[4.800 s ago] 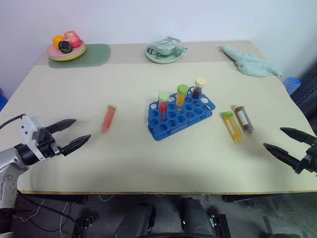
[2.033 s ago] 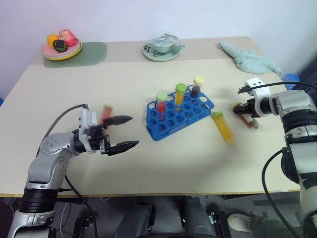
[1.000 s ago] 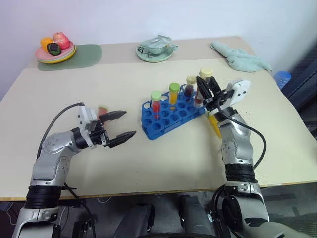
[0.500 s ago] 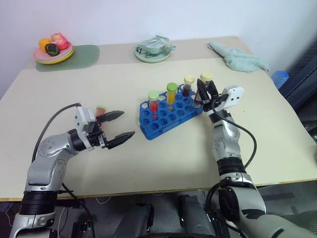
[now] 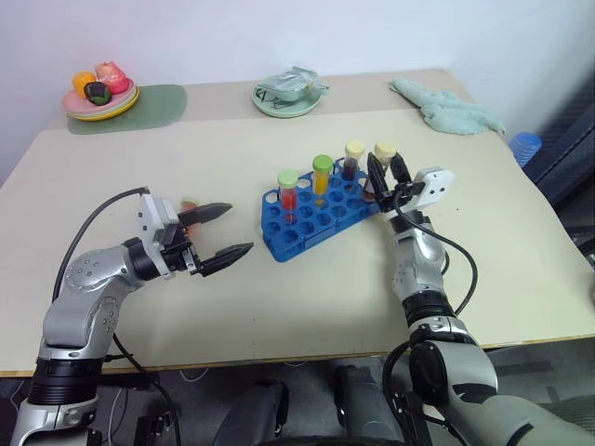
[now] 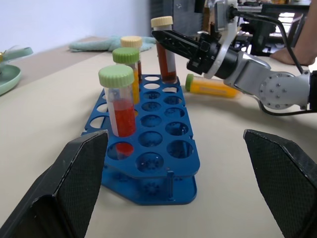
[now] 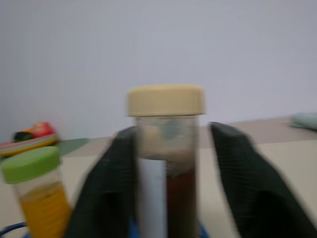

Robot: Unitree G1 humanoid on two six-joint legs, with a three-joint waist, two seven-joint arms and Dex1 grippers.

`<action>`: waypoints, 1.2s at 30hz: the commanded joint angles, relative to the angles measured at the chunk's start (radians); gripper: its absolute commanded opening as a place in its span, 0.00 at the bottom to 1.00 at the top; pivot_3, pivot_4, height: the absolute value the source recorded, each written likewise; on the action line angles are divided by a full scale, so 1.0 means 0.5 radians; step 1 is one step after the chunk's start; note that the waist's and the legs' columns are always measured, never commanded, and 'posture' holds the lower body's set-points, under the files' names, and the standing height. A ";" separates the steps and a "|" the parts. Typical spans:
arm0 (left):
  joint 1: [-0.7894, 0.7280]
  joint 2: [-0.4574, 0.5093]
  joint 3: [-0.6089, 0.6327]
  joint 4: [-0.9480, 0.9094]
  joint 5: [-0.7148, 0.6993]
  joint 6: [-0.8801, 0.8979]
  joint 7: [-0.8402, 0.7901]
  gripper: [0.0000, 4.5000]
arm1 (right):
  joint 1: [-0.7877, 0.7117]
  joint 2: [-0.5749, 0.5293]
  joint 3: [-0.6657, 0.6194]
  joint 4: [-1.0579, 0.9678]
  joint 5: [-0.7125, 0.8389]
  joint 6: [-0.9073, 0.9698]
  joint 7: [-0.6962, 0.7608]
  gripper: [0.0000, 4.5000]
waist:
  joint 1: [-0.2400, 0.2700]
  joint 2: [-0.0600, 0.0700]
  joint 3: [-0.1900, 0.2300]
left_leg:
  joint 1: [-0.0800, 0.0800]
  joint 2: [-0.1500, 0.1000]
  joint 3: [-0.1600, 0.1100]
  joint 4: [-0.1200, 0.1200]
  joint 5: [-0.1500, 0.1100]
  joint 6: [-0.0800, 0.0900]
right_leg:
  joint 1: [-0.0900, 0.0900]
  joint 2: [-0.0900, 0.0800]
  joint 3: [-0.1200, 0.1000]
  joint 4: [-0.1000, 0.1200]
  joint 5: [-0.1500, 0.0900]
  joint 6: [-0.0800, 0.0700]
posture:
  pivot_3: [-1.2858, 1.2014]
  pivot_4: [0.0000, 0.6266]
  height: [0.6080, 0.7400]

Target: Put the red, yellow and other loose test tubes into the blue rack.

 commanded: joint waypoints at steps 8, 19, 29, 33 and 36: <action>-0.024 -0.053 -0.012 -0.079 -0.048 0.008 0.001 1.00 | 0.207 -0.257 0.204 -0.976 -0.204 0.523 -0.189 0.93 | 0.011 0.000 0.000 | -0.001 0.000 0.000 0.000 0.000 -0.001 | -0.002 0.000 0.001 0.000 0.000 0.000 | 0.52 0.24 1.00; -0.142 -0.188 -0.135 0.122 0.013 -0.097 -0.107 1.00 | 0.358 -1.085 0.091 -2.212 0.381 2.747 -0.054 0.93 | 0.028 0.000 0.000 | -0.004 0.000 0.001 0.000 -0.001 0.001 | -0.001 -0.003 0.001 -0.003 0.000 0.000 | 0.52 0.24 1.00; -0.154 -0.263 -0.179 0.196 0.054 -0.175 -0.132 1.00 | -0.071 -1.421 0.094 -1.742 0.641 3.799 0.048 0.93 | 0.025 -0.001 0.000 | -0.005 0.005 0.005 -0.001 -0.002 0.003 | -0.001 -0.004 0.002 -0.008 0.001 -0.002 | 0.52 0.24 1.00; -0.132 -0.275 -0.181 0.189 0.063 -0.192 -0.128 1.00 | -0.127 -1.408 0.300 -1.495 0.550 3.763 0.127 0.93 | 0.028 -0.003 0.000 | -0.006 0.005 0.007 0.000 -0.002 0.004 | 0.000 -0.005 0.001 -0.010 0.002 -0.001 | 0.52 0.24 1.00; -0.114 -0.272 -0.174 0.176 0.064 -0.197 -0.118 1.00 | -0.212 -1.375 0.429 -1.284 0.496 3.721 0.203 0.93 | 0.025 -0.002 0.000 | -0.006 0.005 0.008 0.000 -0.003 0.005 | 0.000 -0.005 0.001 -0.010 0.002 -0.001 | 0.52 0.24 1.00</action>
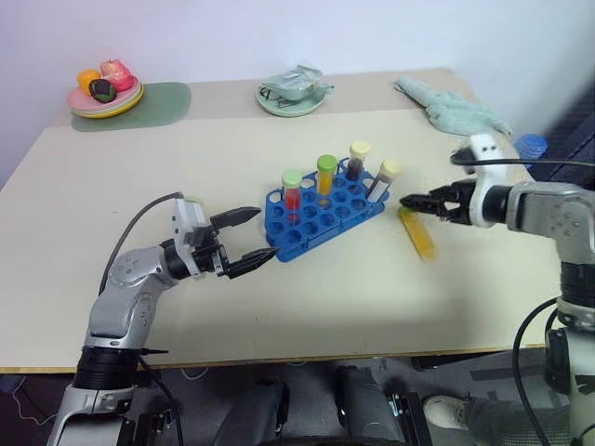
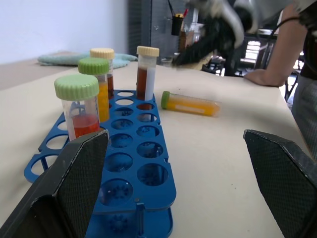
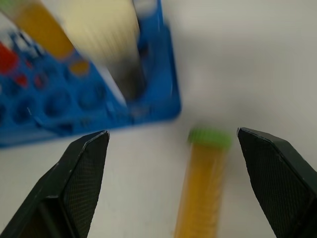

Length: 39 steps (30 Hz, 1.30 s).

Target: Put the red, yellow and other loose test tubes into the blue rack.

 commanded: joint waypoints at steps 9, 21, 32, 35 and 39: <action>0.088 0.004 0.029 -0.123 0.003 -0.024 0.065 1.00 | -0.347 0.025 0.552 0.759 -0.441 -0.439 0.391 0.93 | -0.007 0.000 0.000 | 0.000 0.000 0.001 0.000 0.000 0.000 | 0.000 0.001 0.000 -0.001 0.000 0.000 | 0.52 0.24 1.00; 0.162 0.021 0.046 -0.188 -0.013 -0.014 0.118 1.00 | -0.302 0.052 0.840 0.860 -0.861 -0.765 0.632 0.20 | -0.009 -0.009 -0.006 | 0.003 0.001 0.001 0.001 0.000 -0.001 | 0.002 0.003 0.000 -0.001 0.003 -0.001 | 0.52 0.24 1.00; 0.145 0.056 0.073 -0.119 -0.022 -0.027 0.062 1.00 | 0.403 -0.187 0.265 -0.701 -0.457 -0.578 0.761 0.18 | 0.037 -0.009 -0.006 | -0.002 0.001 -0.001 -0.001 -0.001 0.000 | -0.001 0.002 -0.001 -0.008 0.003 0.000 | 0.52 0.24 1.00; 0.104 0.058 0.058 -0.083 -0.024 -0.014 0.037 1.00 | 0.539 0.061 -0.052 -1.094 -0.136 -0.654 0.702 0.18 | 0.036 -0.009 -0.005 | -0.001 0.002 0.001 -0.002 -0.001 0.000 | 0.000 0.003 0.000 -0.009 0.004 0.001 | 0.52 0.24 1.00; 0.020 0.054 0.038 -0.022 -0.024 0.009 0.005 1.00 | 0.496 0.553 -0.164 -1.147 -0.098 -1.017 0.374 0.18 | 0.041 -0.009 -0.005 | 0.001 0.004 0.000 -0.001 0.000 -0.001 | 0.006 0.006 -0.001 -0.012 0.008 0.001 | 0.52 0.24 1.00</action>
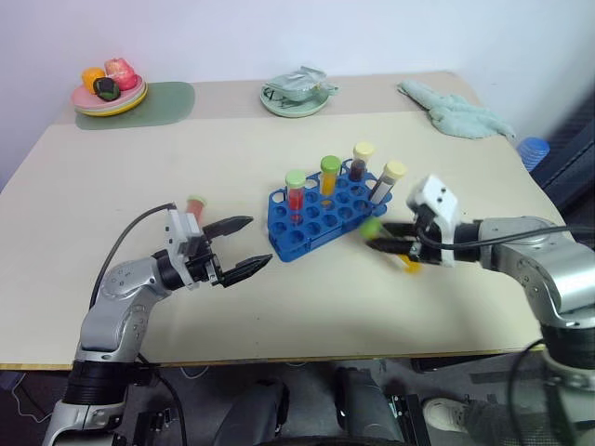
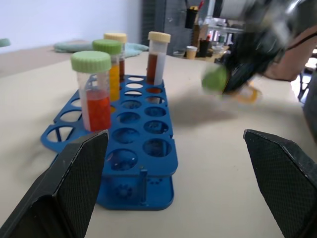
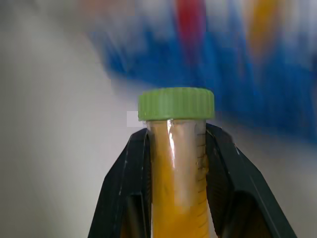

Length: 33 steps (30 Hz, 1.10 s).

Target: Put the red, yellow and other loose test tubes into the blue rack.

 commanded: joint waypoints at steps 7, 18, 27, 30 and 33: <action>-0.138 0.022 0.017 0.041 -0.034 0.062 -0.053 1.00 | -0.221 0.707 0.022 0.489 -0.280 -1.063 -0.566 0.18 | -0.009 -0.001 -0.001 | -0.001 -0.001 0.001 0.000 0.000 0.000 | -0.004 0.004 0.000 0.000 0.000 0.000 | 0.52 0.24 1.00; -0.030 0.094 0.096 -0.138 -0.061 0.150 0.018 1.00 | -0.309 1.009 -0.005 1.334 -0.433 -2.039 -0.702 0.18 | -0.066 0.001 0.000 | 0.001 0.000 0.001 -0.002 0.001 -0.002 | -0.004 0.006 0.001 0.003 0.001 -0.001 | 0.52 0.24 1.00; 0.013 0.135 0.140 -0.230 -0.092 0.200 0.088 1.00 | -0.338 1.056 -0.031 1.716 -0.406 -2.381 -0.656 0.18 | -0.064 0.002 0.001 | 0.001 0.000 0.000 -0.002 0.003 -0.004 | -0.006 0.007 0.001 0.006 0.001 -0.002 | 0.52 0.24 1.00; 0.024 0.145 0.153 -0.264 -0.104 0.224 0.109 1.00 | -0.338 1.064 -0.046 1.822 -0.401 -2.471 -0.648 0.18 | -0.065 0.002 0.001 | 0.001 0.000 0.000 -0.002 0.003 -0.004 | -0.006 0.007 0.001 0.007 0.001 -0.002 | 0.52 0.24 1.00; 0.028 0.159 0.165 -0.281 -0.111 0.242 0.117 1.00 | -0.330 1.074 -0.054 1.888 -0.398 -2.542 -0.653 0.18 | -0.065 0.002 0.001 | 0.001 0.000 0.000 -0.002 0.003 -0.004 | -0.007 0.007 0.002 0.007 0.001 -0.002 | 0.52 0.24 1.00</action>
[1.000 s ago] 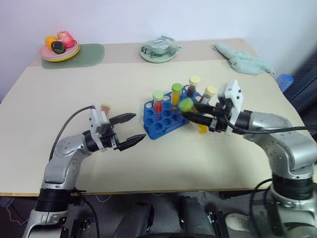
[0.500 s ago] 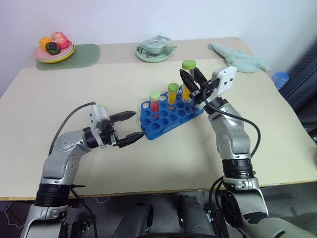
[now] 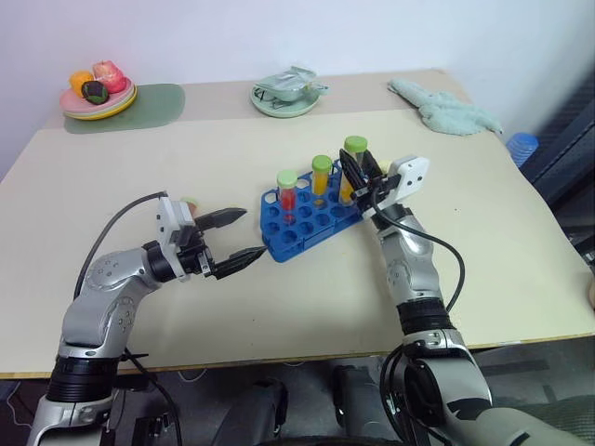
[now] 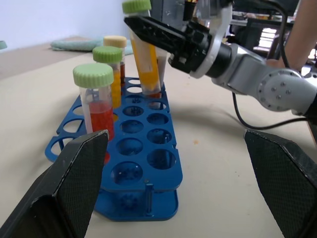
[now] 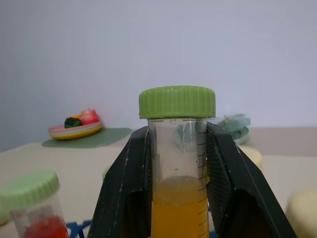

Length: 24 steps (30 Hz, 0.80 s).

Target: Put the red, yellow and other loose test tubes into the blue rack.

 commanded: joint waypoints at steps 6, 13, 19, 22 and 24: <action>-0.013 0.063 0.089 -0.078 -0.059 0.027 0.022 1.00 | -0.035 0.039 -0.059 0.075 0.029 -0.211 -0.042 0.18 | 0.000 0.000 0.000 | 0.000 0.000 0.000 0.000 0.000 0.000 | 0.000 0.000 0.000 0.001 0.000 0.000 | 0.52 0.24 1.00; -0.025 0.067 0.084 -0.061 -0.053 0.016 0.014 1.00 | -0.011 0.089 -0.019 0.006 0.059 -0.218 -0.027 0.18 | 0.000 0.000 0.000 | 0.000 0.000 0.000 0.000 0.000 0.000 | 0.000 0.000 0.000 0.001 0.000 0.000 | 0.52 0.24 1.00; -0.020 0.067 0.085 -0.055 -0.051 0.008 0.003 1.00 | 0.050 0.154 0.054 -0.059 0.062 -0.206 0.020 0.18 | -0.001 0.000 0.000 | 0.001 0.000 0.000 0.000 0.000 0.000 | -0.001 0.000 0.000 0.003 0.000 0.000 | 0.52 0.24 1.00; -0.026 0.067 0.085 -0.044 -0.048 0.004 -0.005 1.00 | 0.086 0.176 0.091 -0.109 0.062 -0.190 0.037 0.18 | -0.002 0.000 0.000 | 0.001 0.000 0.000 0.000 0.000 0.000 | -0.001 0.000 0.000 0.004 0.000 0.000 | 0.52 0.24 1.00; -0.028 0.067 0.085 -0.040 -0.045 0.002 -0.011 1.00 | 0.107 0.178 0.111 -0.132 0.051 -0.188 0.042 0.18 | 0.000 0.000 0.000 | 0.001 0.000 0.000 0.000 0.000 -0.001 | -0.001 0.000 0.000 0.004 0.000 0.000 | 0.52 0.24 1.00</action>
